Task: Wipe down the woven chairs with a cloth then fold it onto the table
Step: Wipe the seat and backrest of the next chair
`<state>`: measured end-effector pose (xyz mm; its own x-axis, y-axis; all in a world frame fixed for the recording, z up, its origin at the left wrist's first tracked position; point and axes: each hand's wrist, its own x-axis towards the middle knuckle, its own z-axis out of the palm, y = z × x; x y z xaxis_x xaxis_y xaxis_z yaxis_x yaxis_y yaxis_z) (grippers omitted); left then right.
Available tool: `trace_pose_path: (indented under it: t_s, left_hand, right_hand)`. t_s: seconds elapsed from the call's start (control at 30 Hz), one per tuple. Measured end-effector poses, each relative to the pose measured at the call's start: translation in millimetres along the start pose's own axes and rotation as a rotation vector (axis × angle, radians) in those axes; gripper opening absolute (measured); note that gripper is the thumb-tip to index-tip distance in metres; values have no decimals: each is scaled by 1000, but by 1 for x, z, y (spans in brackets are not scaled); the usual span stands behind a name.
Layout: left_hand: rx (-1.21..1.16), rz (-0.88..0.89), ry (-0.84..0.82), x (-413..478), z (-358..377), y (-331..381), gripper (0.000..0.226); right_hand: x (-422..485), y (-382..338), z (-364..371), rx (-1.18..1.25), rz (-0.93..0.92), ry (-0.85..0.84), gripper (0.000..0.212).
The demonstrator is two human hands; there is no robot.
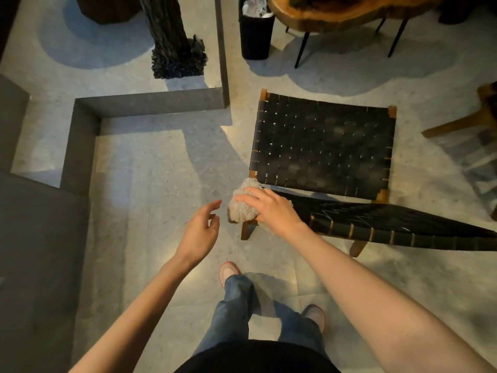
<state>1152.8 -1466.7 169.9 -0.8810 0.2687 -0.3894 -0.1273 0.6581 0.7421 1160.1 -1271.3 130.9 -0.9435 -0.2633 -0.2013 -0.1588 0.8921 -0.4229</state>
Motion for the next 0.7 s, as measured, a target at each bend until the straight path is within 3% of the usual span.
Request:
trace_pose_path:
  t_s: [0.23, 0.7]
  left_hand:
    - [80, 94, -38, -21, 57, 53, 39]
    - [159, 197, -169, -68, 282, 176, 51]
  right_hand:
    - [-103, 83, -10, -32, 315, 21, 67]
    - [-298, 281, -65, -266, 451, 52, 61]
